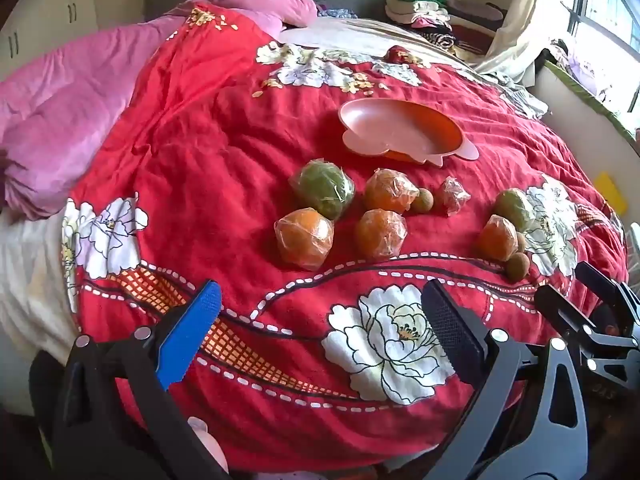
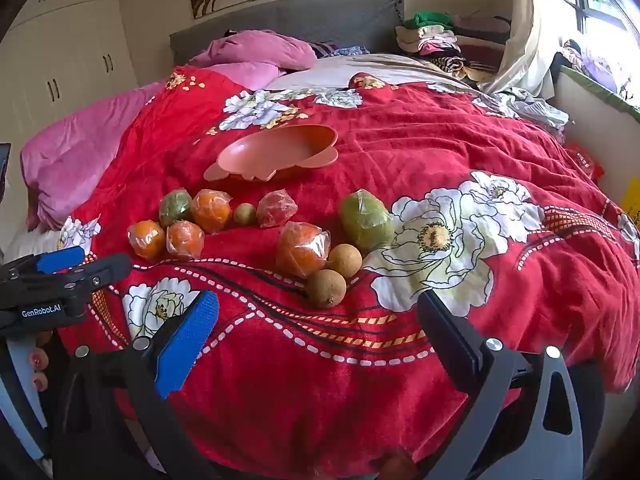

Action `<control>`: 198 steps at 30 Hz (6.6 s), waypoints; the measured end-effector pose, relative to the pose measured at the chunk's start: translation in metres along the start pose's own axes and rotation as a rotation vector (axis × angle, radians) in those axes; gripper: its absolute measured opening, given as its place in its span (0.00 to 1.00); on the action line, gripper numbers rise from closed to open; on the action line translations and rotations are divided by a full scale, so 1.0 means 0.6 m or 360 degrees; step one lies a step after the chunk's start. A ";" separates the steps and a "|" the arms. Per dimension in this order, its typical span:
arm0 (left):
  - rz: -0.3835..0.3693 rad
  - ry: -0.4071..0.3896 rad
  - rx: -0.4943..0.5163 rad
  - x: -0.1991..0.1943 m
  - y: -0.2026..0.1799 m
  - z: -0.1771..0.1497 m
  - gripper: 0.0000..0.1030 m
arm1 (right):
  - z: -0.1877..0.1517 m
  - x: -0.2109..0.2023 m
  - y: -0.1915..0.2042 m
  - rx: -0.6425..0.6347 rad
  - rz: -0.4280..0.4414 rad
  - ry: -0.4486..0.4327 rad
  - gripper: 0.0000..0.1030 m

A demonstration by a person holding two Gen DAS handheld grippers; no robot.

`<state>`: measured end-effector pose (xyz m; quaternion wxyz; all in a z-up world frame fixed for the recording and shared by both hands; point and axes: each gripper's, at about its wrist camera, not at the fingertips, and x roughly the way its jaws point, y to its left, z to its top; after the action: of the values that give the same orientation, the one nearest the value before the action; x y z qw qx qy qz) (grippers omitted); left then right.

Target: Organize fruits

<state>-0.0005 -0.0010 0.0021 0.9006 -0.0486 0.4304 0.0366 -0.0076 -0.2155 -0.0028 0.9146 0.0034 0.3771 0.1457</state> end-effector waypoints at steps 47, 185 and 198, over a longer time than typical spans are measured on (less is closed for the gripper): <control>0.0023 0.0008 0.0014 0.002 0.007 -0.006 0.92 | -0.004 -0.001 0.002 0.0002 0.0006 0.0002 0.96; -0.0409 0.0284 0.0209 0.253 -0.054 0.267 0.40 | 0.203 0.194 0.020 -0.0375 0.0279 0.0115 0.51; -0.0372 0.0128 0.0156 0.187 -0.025 0.271 0.66 | 0.197 0.161 -0.009 -0.0284 0.0195 0.0058 0.80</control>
<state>0.1967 0.0063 0.0174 0.8820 -0.0557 0.4589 -0.0918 0.1408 -0.1824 0.0144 0.8936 -0.0576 0.3784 0.2343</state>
